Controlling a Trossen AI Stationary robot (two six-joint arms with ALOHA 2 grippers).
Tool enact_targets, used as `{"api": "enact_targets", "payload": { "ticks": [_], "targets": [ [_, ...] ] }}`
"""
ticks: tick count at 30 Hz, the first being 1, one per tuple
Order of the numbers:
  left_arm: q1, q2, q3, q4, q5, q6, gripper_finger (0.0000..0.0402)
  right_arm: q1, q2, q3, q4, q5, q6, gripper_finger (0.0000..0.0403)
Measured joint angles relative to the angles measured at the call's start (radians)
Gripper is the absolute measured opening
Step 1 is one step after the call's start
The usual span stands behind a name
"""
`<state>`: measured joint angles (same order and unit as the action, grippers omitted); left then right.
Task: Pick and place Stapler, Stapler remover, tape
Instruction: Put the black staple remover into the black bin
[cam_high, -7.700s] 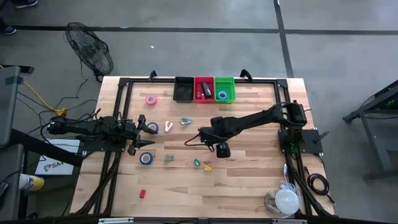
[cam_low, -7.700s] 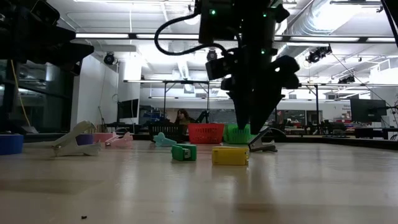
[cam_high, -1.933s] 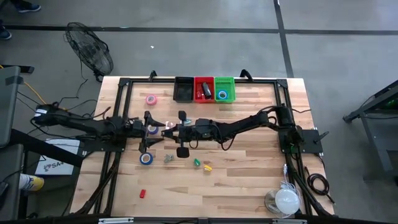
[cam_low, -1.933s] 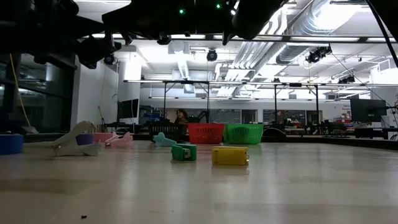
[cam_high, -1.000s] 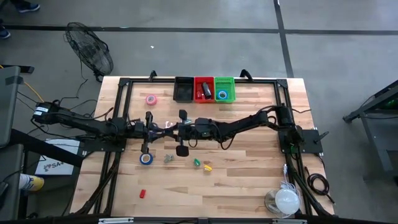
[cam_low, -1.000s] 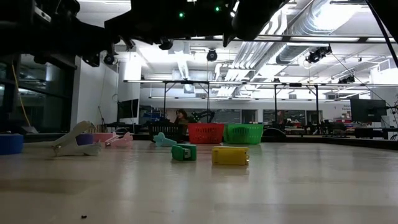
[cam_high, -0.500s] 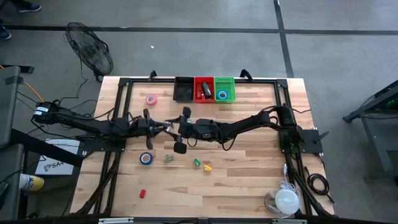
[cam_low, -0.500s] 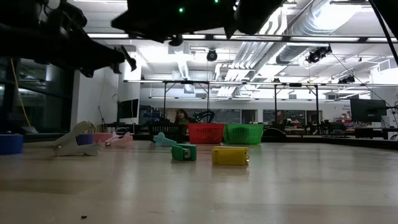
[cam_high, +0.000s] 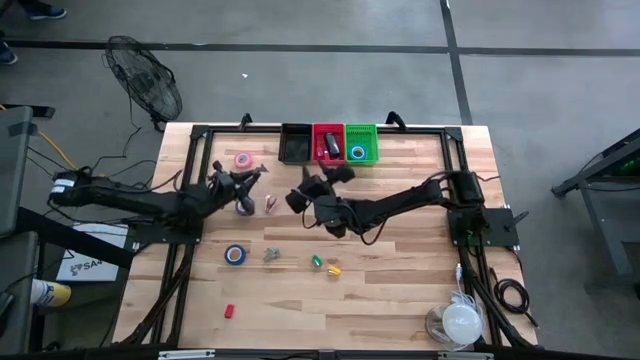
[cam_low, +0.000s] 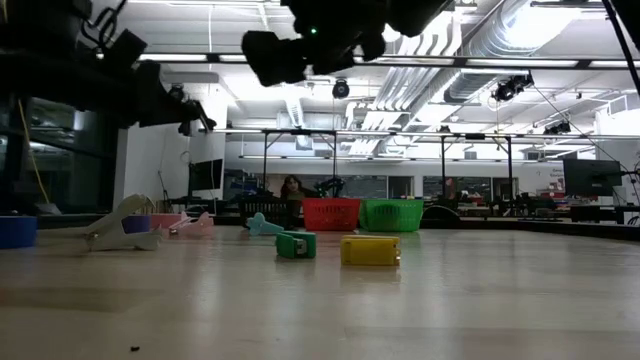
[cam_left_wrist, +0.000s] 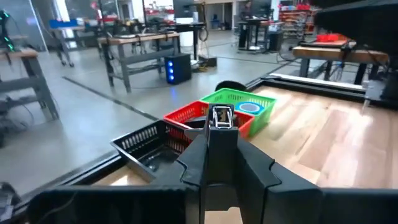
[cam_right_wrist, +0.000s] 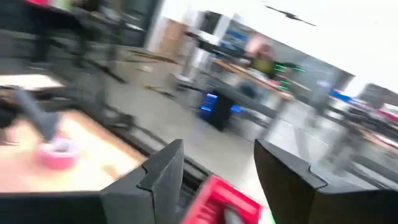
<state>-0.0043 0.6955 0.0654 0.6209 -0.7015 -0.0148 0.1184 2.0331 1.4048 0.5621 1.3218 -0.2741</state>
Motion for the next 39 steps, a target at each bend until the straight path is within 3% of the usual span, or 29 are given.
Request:
{"api": "enact_targets", "payload": {
  "ticks": [6, 12, 20, 27, 32, 39],
  "targets": [
    [0.219, 0.085, 0.014, 0.019, 0.227, -0.069, 0.0045, 0.048, 0.000, 0.000, -0.015, 0.039, -0.041, 0.0186],
    [0.371, 0.273, 0.130, 0.019, 0.427, -0.066, 0.0045, 0.072, 0.000, 0.000, -0.113, 0.028, 0.088, 0.0184],
    [0.465, 0.605, 0.342, -0.029, 0.487, -0.012, 0.0045, 0.066, 0.000, 0.000, -0.332, -0.021, 0.301, 0.0185],
    [0.566, 0.842, 0.513, -0.113, 0.593, -0.058, 0.0052, 0.081, 0.000, 0.000, -0.462, -0.021, 0.426, 0.0182],
    [0.603, 0.920, 0.569, -0.130, 0.620, -0.069, 0.0059, 0.092, 0.000, 0.000, -0.548, -0.032, 0.527, 0.0182],
    [0.606, 0.926, 0.576, -0.115, 0.615, -0.069, 0.0063, 0.092, 0.000, 0.000, -0.640, -0.123, 0.649, 0.0181]
  ]
}}
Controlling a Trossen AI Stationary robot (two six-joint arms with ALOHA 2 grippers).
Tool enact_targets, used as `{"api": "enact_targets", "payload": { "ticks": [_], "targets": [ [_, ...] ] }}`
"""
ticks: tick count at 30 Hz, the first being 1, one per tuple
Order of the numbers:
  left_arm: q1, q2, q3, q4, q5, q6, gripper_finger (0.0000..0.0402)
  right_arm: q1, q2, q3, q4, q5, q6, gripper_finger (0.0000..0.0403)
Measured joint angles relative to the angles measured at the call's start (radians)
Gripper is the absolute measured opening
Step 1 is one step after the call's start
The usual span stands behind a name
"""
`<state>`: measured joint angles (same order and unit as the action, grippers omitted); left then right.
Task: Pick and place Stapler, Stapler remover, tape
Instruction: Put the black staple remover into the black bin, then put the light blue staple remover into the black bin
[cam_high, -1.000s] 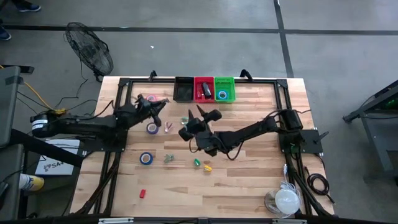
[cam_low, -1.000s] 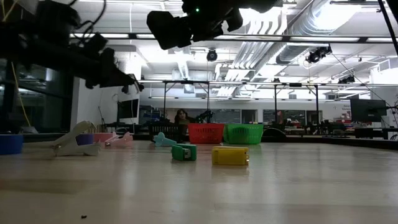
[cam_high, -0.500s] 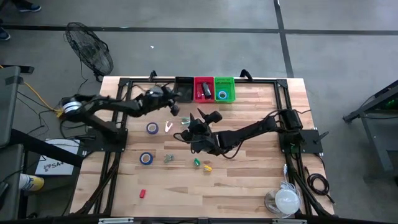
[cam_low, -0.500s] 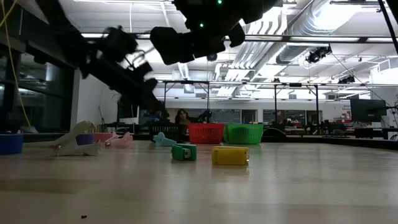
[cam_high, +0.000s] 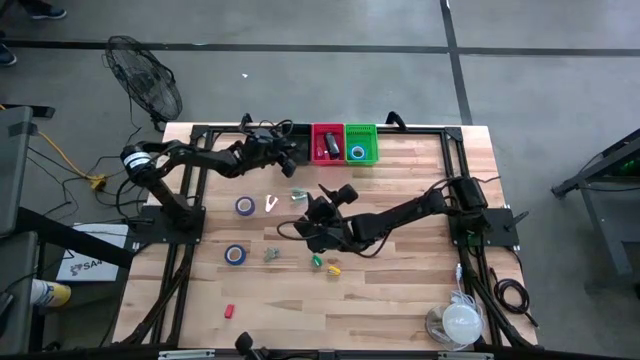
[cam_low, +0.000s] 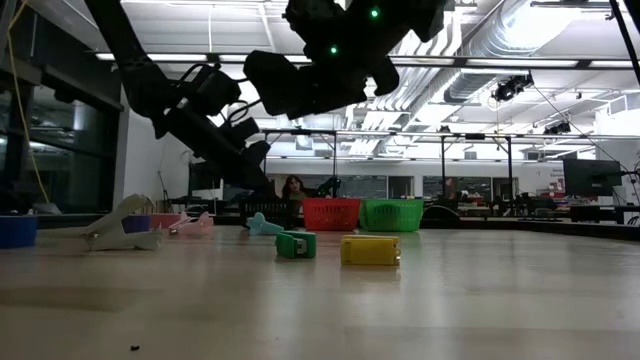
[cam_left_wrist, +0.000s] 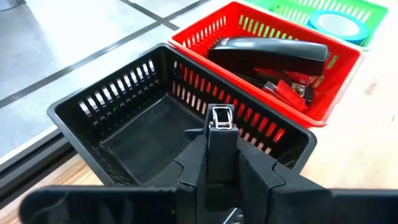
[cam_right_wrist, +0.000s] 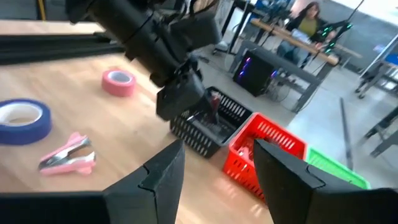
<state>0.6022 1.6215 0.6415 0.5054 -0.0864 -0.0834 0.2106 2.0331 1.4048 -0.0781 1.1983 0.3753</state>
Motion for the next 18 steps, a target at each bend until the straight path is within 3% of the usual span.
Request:
{"api": "enact_targets", "payload": {
  "ticks": [5, 10, 18],
  "targets": [
    [0.000, 0.000, 0.000, -0.005, -0.033, 0.013, 0.0085, 0.000, 0.000, 0.000, -0.015, -0.028, 0.020, 0.0181],
    [0.000, 0.000, 0.000, -0.007, -0.036, 0.032, 0.0134, 0.000, 0.000, 0.000, -0.016, -0.050, 0.019, 0.0182],
    [0.000, -0.037, 0.000, -0.059, 0.032, 0.108, 0.0196, -0.025, 0.000, 0.000, -0.055, -0.212, -0.071, 0.0181]
  ]
}}
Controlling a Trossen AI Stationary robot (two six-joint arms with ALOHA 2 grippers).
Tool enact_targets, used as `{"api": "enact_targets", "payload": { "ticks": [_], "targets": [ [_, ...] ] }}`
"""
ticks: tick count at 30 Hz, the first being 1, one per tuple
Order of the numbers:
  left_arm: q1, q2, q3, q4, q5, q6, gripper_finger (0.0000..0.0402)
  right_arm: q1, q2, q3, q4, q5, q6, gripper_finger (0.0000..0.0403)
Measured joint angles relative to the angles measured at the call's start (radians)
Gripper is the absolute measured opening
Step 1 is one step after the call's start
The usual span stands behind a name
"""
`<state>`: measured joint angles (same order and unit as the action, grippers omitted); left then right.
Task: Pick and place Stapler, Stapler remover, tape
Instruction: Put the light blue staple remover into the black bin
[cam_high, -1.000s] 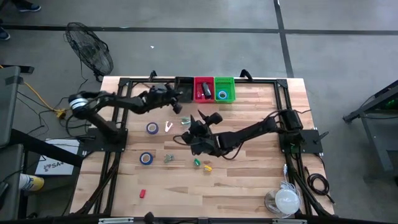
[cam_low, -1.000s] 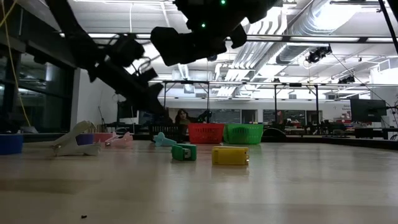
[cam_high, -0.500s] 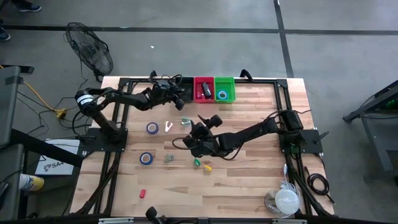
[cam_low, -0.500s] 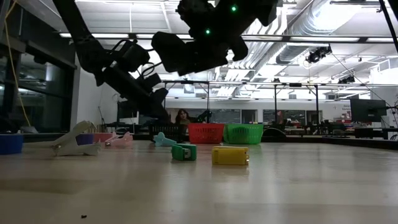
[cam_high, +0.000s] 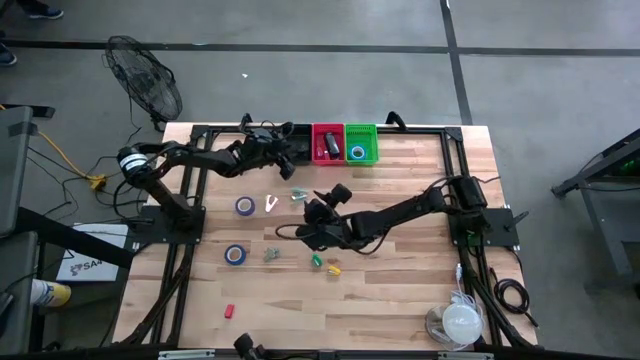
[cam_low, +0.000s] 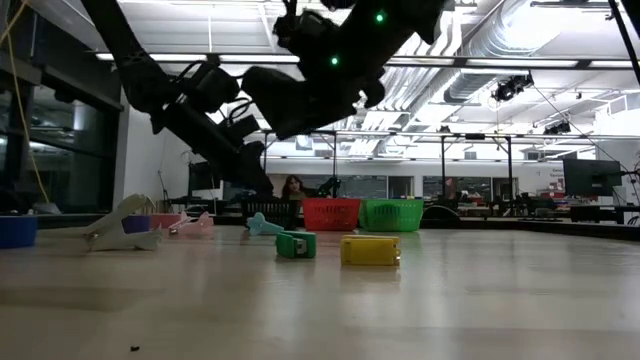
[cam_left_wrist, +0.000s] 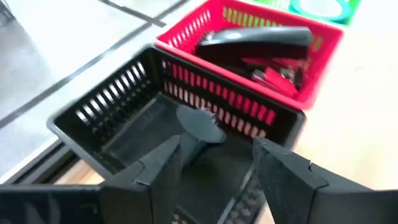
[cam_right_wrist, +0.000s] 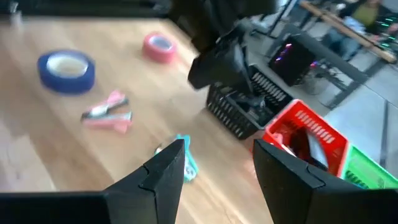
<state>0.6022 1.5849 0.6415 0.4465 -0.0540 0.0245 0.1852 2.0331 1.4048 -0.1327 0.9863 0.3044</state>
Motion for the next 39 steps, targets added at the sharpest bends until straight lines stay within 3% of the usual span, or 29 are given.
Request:
{"api": "enact_targets", "payload": {
  "ticks": [4, 11, 14, 23, 30, 39],
  "targets": [
    [0.000, -0.062, 0.000, -0.074, 0.000, 0.027, 0.0197, -0.043, 0.000, 0.000, -0.005, -0.161, -0.098, 0.0181],
    [0.000, -0.199, 0.000, -0.241, 0.031, 0.028, 0.0197, -0.160, 0.000, 0.000, -0.017, -0.606, -0.194, 0.0181],
    [0.000, -0.255, 0.000, -0.328, 0.053, 0.028, 0.0197, -0.205, 0.000, 0.000, -0.025, -0.707, -0.253, 0.0182],
    [-0.002, -0.402, 0.000, -0.632, 0.093, 0.005, 0.0197, -0.306, 0.001, -0.001, -0.157, -0.836, -0.422, 0.0185],
    [-0.002, -0.495, -0.002, -0.774, 0.093, -0.042, 0.0197, -0.338, 0.023, -0.001, -0.079, -0.930, -0.464, 0.0204],
    [-0.095, -0.660, -0.125, -0.756, 0.064, -0.137, 0.0197, -0.343, 0.085, -0.001, -0.016, -0.880, -0.500, 0.0256]
  ]
}}
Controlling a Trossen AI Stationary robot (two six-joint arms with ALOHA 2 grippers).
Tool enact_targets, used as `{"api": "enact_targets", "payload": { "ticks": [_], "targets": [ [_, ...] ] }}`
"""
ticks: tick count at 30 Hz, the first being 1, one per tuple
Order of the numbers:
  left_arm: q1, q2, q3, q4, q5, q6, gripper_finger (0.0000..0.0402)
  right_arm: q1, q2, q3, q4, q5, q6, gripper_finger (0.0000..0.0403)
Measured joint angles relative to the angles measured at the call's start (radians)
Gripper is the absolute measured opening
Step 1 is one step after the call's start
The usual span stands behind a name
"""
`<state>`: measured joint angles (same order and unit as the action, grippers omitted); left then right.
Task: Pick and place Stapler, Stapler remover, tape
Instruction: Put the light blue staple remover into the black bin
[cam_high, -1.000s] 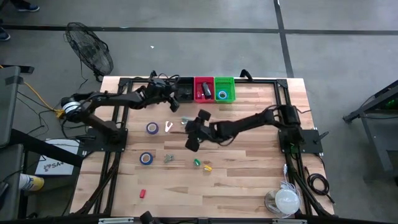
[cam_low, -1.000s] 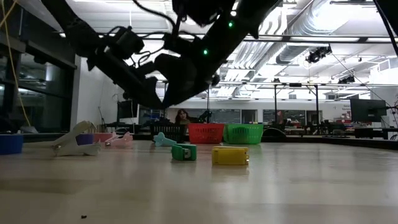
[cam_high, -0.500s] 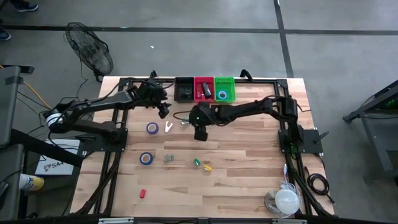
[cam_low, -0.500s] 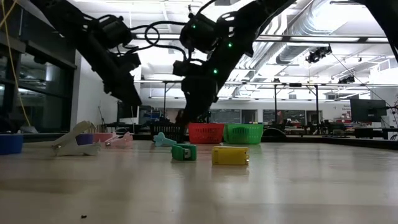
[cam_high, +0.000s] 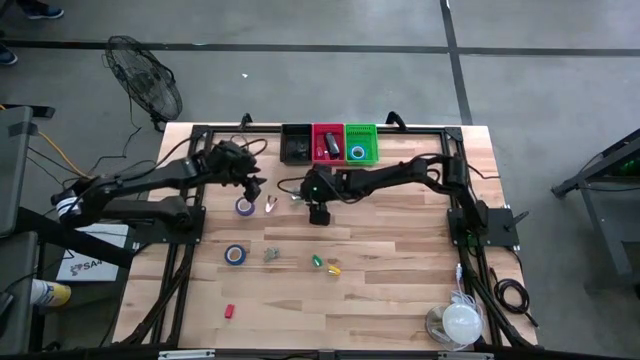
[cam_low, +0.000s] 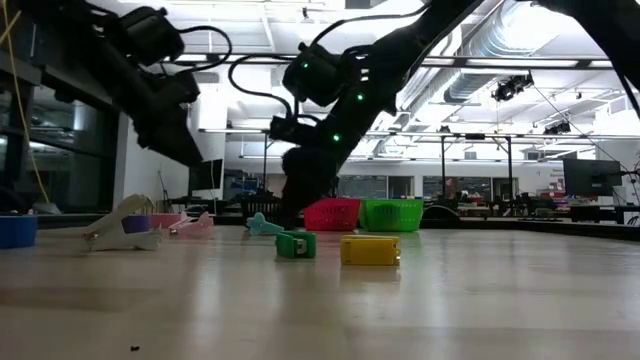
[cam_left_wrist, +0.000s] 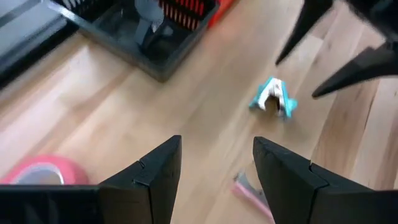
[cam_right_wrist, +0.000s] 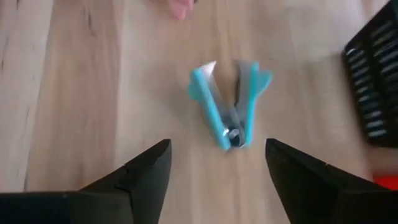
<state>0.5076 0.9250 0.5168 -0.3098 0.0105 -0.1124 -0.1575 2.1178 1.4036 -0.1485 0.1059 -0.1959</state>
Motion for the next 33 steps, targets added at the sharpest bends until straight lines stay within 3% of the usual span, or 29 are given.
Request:
{"api": "enact_targets", "payload": {
  "ticks": [14, 20, 26, 33],
  "targets": [
    [-0.165, -0.182, -0.158, 0.031, -0.090, -0.142, 0.0197, -0.049, 0.010, 0.001, 0.049, -0.115, 0.007, 0.0268],
    [-0.253, -0.201, -0.208, 0.163, -0.121, -0.174, 0.0197, -0.043, 0.008, 0.000, 0.043, -0.094, 0.029, 0.0267],
    [-0.306, -0.138, -0.218, 0.285, -0.218, -0.136, 0.0197, -0.032, -0.085, 0.001, -0.100, -0.070, 0.085, 0.0268],
    [-0.306, 0.031, -0.218, 0.515, -0.209, -0.002, 0.0198, -0.032, -0.203, 0.001, -0.403, -0.030, 0.150, 0.0268]
  ]
}}
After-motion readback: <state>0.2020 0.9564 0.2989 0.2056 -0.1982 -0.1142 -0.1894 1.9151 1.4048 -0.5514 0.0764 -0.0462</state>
